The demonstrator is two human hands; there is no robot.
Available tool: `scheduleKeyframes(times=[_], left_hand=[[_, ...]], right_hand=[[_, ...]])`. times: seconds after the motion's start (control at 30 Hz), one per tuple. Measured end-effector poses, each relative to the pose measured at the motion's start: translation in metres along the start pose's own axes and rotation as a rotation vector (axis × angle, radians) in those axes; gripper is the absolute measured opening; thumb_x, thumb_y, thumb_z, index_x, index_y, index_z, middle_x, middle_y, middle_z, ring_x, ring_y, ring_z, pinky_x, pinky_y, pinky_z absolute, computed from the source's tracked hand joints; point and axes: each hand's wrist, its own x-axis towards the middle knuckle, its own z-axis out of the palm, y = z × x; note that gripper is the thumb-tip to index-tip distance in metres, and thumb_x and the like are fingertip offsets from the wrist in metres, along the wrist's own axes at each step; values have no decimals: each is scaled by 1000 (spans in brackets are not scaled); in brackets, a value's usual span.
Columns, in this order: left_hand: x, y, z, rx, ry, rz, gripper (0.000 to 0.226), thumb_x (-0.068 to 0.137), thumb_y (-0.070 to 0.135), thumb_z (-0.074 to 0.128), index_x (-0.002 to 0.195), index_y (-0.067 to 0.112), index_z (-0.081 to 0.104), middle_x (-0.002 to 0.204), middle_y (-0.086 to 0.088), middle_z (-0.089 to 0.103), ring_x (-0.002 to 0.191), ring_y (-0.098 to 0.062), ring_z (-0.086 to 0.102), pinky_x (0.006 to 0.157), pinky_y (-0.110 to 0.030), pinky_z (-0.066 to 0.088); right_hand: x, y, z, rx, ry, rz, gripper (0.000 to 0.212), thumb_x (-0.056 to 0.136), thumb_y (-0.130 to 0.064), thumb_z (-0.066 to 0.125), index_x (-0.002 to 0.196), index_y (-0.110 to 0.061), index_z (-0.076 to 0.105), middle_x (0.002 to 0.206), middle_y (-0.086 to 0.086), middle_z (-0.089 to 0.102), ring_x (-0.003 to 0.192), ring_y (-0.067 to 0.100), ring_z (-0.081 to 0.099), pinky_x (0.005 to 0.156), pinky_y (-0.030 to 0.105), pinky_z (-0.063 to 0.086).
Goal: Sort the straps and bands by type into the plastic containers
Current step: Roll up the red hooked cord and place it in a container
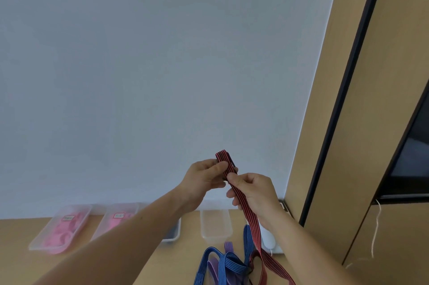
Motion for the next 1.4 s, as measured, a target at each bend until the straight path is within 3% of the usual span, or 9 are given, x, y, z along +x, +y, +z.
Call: scheduleKeyframes(times=[0.43, 0.57, 0.67, 0.87, 0.93, 1.0, 1.1, 1.2, 1.4], left_hand=[[3, -11, -6, 571, 142, 379, 13, 97, 19, 59, 95, 9, 67, 79, -2, 72, 73, -21, 67, 74, -39, 55], [3, -19, -12, 906, 52, 580, 34, 99, 42, 42, 116, 22, 64, 81, 8, 69, 67, -13, 62, 67, -31, 51], [3, -22, -16, 1079, 28, 743, 36, 98, 27, 39, 126, 22, 60, 86, 14, 66, 68, -5, 55, 62, -17, 47], [10, -26, -15, 1226, 5, 820, 40, 87, 3, 47, 120, 17, 63, 98, 5, 68, 70, -10, 55, 61, -26, 51], [11, -27, -16, 1053, 74, 762, 48, 89, 1, 46, 131, 20, 61, 124, 3, 66, 98, -10, 65, 80, -17, 51], [7, -19, -14, 649, 141, 470, 49, 96, 5, 49, 140, 25, 51, 135, 6, 59, 114, -10, 62, 88, -11, 48], [5, -1, -7, 81, 78, 10, 39, 100, 25, 52, 137, 15, 55, 121, -2, 69, 107, -18, 68, 94, -35, 54], [2, 7, -5, 32, -69, -55, 31, 97, 29, 55, 110, 5, 70, 104, -8, 74, 97, -20, 68, 98, -42, 49], [4, 3, -5, -185, -25, -79, 30, 93, 4, 59, 123, 3, 57, 118, -11, 71, 109, -32, 67, 100, -47, 50]], right_hand=[[-2, -6, 0, -30, -32, 80, 42, 99, -36, 52, 86, 0, 69, 63, 10, 66, 51, 19, 56, 49, 28, 45], [-1, -8, 2, 40, -59, 100, 55, 100, -45, 46, 92, 4, 70, 65, 11, 65, 52, 19, 54, 48, 28, 43], [1, -5, 3, 82, -69, 113, 57, 98, -49, 49, 94, 3, 71, 67, 12, 65, 54, 19, 55, 49, 29, 43], [3, 3, 3, 114, -66, 76, 39, 94, -37, 61, 94, 1, 72, 72, 12, 69, 57, 18, 58, 52, 29, 45], [4, 4, 1, 182, -55, 42, 31, 93, -29, 64, 98, 1, 71, 76, 12, 71, 59, 18, 59, 55, 29, 47], [5, 2, -2, 203, -59, -3, 24, 93, -22, 64, 100, 0, 71, 85, 14, 74, 64, 18, 62, 59, 29, 49], [6, 1, -3, 151, -92, -43, 19, 93, -18, 64, 103, -4, 71, 92, 14, 76, 70, 18, 67, 62, 29, 52], [5, 1, 0, 131, -104, -43, 14, 92, -13, 64, 100, -6, 72, 92, 14, 76, 71, 20, 70, 61, 29, 53], [8, 4, -2, 62, -47, 39, 17, 87, -19, 72, 85, -3, 70, 79, 18, 74, 59, 22, 66, 50, 29, 49]])
